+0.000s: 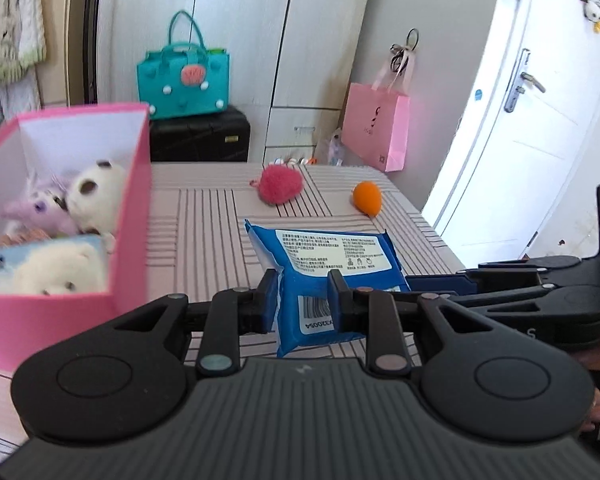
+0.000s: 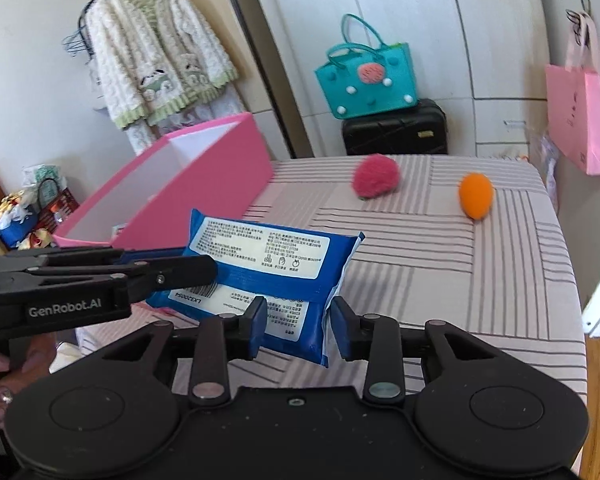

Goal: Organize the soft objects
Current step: 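Lift the wipes packet with both grippers and carry it over the pink box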

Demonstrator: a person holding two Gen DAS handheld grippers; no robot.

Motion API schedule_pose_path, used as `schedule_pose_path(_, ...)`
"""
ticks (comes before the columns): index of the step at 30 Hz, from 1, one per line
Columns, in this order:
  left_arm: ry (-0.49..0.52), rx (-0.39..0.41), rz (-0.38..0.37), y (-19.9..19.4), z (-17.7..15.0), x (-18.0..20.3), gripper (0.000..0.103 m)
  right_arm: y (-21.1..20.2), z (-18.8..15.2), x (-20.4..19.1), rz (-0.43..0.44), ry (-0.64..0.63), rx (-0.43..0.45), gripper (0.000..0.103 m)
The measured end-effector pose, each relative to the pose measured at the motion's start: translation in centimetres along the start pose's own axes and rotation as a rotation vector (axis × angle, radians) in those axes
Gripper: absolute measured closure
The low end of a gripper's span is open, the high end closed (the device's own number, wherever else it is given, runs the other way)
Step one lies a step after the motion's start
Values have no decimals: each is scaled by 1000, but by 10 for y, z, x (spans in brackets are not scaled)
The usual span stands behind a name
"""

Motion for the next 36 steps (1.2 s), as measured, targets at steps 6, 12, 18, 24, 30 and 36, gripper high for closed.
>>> schedule_pose_path(6, 66, 31, 32, -34, 9, -5, 79, -15, 6, -27, 59, 4, 18, 61)
schedule_pose_path(12, 95, 84, 58, -59, 18, -11, 79, -28, 17, -60, 48, -92, 64, 61)
schedule_pose_path(18, 87, 110, 11, -75, 28, -24, 76, -28, 32, -73, 56, -85, 66, 61)
schedule_pose_path(24, 94, 153, 20, -88, 39, -45, 76, -22, 48, -97, 73, -153, 90, 61)
schedule_pose_path(30, 100, 180, 54, -95, 52, -72, 76, -8, 70, -119, 107, -200, 113, 61)
schedule_pose_path(36, 42, 159, 103, -92, 68, -114, 76, 14, 90, -147, 137, -280, 92, 61)
Point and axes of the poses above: each gripper's, at about its wrist camera, not at the fingertips, and y roughly the way its jaws point, x to its right, z to its top, the point moved 8 cm from there along y, roughly the way its jaws point
